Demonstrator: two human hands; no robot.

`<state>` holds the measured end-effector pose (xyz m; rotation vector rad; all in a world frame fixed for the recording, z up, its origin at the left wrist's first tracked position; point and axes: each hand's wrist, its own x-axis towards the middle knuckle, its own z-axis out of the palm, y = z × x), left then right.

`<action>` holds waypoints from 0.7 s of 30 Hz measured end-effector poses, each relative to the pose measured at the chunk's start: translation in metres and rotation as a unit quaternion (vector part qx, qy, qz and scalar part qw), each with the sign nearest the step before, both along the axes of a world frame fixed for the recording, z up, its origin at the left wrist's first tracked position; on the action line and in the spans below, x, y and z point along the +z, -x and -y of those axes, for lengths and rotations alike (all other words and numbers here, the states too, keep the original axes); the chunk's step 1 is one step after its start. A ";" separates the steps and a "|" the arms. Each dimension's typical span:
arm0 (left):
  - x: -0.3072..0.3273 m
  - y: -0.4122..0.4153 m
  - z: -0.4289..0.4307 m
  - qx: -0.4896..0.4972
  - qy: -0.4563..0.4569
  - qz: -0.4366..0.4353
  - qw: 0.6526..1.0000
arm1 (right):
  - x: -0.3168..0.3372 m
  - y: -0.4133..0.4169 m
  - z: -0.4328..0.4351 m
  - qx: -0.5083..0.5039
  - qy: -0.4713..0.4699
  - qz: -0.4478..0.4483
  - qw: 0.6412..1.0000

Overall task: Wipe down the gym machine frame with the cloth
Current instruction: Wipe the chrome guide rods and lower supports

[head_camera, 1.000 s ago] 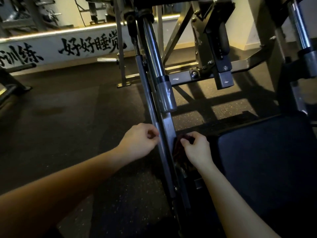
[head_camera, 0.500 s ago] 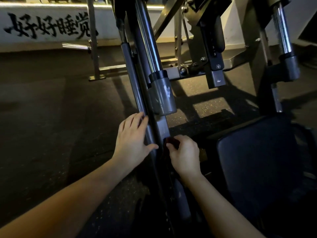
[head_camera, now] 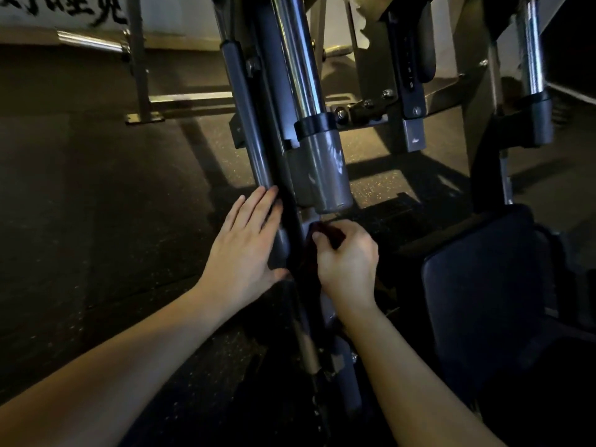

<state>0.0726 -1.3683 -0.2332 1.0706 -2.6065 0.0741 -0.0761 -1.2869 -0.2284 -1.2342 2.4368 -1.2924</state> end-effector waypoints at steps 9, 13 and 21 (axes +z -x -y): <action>-0.002 0.000 0.001 -0.014 -0.010 -0.017 1.000 | -0.019 -0.001 -0.024 -0.015 -0.075 -0.029 0.997; -0.003 -0.005 0.004 -0.024 0.005 -0.009 1.000 | 0.002 -0.005 0.012 -0.023 0.029 0.061 0.997; -0.006 -0.006 0.007 -0.030 0.014 -0.016 0.999 | -0.006 -0.006 -0.018 -0.086 -0.083 0.109 0.987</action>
